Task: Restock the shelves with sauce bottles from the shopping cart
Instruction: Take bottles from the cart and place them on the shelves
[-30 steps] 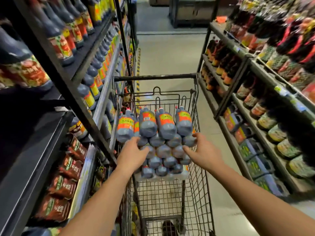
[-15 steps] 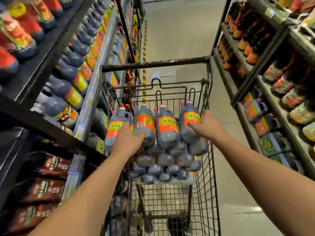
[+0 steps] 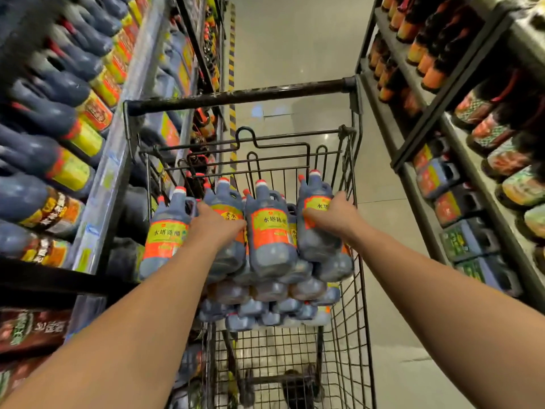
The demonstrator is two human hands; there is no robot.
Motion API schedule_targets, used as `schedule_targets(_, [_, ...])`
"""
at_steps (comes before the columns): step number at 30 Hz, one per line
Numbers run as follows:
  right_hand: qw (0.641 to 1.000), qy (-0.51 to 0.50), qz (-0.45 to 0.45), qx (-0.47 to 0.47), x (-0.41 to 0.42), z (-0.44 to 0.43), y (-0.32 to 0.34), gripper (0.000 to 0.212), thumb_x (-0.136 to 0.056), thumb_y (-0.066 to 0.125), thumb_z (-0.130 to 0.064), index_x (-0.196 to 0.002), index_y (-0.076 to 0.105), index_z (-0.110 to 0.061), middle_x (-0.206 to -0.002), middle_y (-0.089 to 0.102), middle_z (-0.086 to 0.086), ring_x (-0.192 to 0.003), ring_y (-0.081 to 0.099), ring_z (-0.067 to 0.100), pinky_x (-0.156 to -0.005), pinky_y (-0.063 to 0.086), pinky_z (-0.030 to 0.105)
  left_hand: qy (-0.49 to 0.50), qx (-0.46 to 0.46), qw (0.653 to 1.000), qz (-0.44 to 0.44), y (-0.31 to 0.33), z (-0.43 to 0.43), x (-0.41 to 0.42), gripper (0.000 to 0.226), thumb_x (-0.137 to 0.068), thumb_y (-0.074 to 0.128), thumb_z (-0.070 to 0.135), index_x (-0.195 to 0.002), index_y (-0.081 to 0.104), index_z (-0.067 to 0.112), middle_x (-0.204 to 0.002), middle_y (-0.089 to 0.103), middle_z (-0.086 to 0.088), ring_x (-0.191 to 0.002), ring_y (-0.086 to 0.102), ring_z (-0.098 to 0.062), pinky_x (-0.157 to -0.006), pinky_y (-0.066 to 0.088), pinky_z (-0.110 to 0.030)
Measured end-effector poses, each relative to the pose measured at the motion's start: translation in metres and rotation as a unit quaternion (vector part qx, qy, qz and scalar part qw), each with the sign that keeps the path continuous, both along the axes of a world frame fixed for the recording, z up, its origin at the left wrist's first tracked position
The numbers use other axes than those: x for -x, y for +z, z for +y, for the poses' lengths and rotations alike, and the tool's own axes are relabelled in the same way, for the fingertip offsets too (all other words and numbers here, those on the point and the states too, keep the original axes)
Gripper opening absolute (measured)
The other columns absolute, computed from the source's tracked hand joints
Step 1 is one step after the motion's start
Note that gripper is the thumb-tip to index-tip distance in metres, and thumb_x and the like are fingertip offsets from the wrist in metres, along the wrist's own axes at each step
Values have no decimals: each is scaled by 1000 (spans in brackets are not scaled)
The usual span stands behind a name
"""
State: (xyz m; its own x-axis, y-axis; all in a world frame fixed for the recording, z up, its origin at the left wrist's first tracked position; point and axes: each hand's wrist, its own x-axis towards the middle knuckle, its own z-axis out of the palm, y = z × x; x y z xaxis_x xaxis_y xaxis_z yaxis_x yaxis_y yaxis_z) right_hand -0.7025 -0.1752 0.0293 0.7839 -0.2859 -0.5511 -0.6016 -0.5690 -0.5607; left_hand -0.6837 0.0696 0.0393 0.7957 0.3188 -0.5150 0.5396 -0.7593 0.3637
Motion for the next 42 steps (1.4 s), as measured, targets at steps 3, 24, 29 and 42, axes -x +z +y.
schedule_targets(3, [997,-56,23,-53,-9,2,-6,96,-65,80,-52,-135,33,-7,-109,58,10,-89,59,26,-73,50,36,0,-20,1000,-10,-5,-1,0,112,-72,76,52,-152,9,12,-144,45,-17,-124,50,-41,-94,46,-46])
schedule_targets(24, [989,-28,-140,-29,51,5,39,85,-40,79,-53,-109,57,-8,-104,63,15,-94,65,28,-75,58,44,-13,-20,1000,-12,1,1,3,117,-71,79,50,-152,4,11,-135,52,-18,-117,55,-41,-94,49,-48])
schedule_targets(29, [977,2,-213,25,90,8,55,93,-48,89,-48,-123,43,-18,-105,61,-4,-92,63,16,-72,54,34,2,-4,1000,-30,6,1,9,116,-68,81,49,-152,9,14,-134,53,-16,-115,57,-40,-87,48,-45])
schedule_targets(42, [933,27,-359,8,140,42,101,90,-45,83,-49,-123,40,-34,-108,60,-16,-94,63,7,-69,51,21,135,318,878,-330,75,39,118,107,-53,94,27,-140,34,43,-123,58,18,-98,60,8,-66,51,-12])
